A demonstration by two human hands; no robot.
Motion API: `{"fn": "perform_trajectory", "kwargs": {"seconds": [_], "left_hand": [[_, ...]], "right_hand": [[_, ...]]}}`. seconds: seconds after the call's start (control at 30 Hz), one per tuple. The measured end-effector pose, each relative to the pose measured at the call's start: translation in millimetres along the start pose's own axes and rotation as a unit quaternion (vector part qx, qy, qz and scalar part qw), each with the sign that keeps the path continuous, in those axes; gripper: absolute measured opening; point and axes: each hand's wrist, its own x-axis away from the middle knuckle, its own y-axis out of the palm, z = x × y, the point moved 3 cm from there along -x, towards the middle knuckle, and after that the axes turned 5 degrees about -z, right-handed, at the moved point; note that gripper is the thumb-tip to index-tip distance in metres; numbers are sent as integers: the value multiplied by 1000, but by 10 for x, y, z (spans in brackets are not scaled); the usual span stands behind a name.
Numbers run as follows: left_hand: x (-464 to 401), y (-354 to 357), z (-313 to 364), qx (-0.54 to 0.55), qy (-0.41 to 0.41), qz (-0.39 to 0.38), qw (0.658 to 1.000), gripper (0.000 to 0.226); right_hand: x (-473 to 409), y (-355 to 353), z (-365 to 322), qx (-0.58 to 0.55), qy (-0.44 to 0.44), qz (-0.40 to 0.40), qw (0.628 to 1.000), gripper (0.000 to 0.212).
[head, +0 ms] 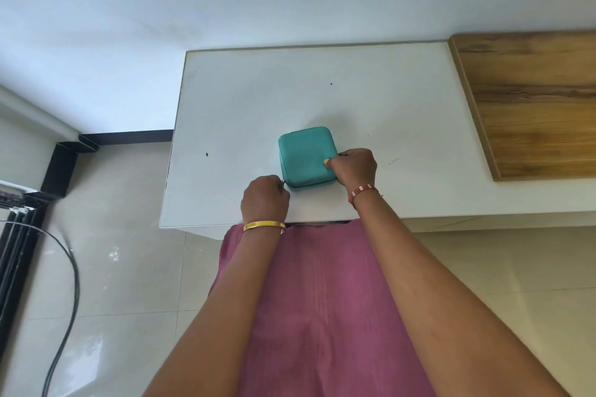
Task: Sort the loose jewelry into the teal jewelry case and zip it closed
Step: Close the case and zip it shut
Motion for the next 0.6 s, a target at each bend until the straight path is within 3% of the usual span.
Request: {"fn": "perform_trajectory", "kwargs": {"seconds": [0.2, 0.37, 0.5, 0.6], "left_hand": [[51, 25, 14, -64, 7, -36, 997, 22], [72, 52, 39, -25, -2, -32, 999, 17], [137, 85, 48, 9, -12, -26, 1000, 19], [204, 167, 141, 62, -7, -38, 997, 20]], "right_hand": [[-27, 17, -4, 11, 0, 3, 1000, 24], [-28, -1, 18, 20, 3, -5, 1000, 16], [-61, 5, 12, 33, 5, -5, 999, 34], [-74, 15, 37, 31, 4, -6, 999, 35]]}}
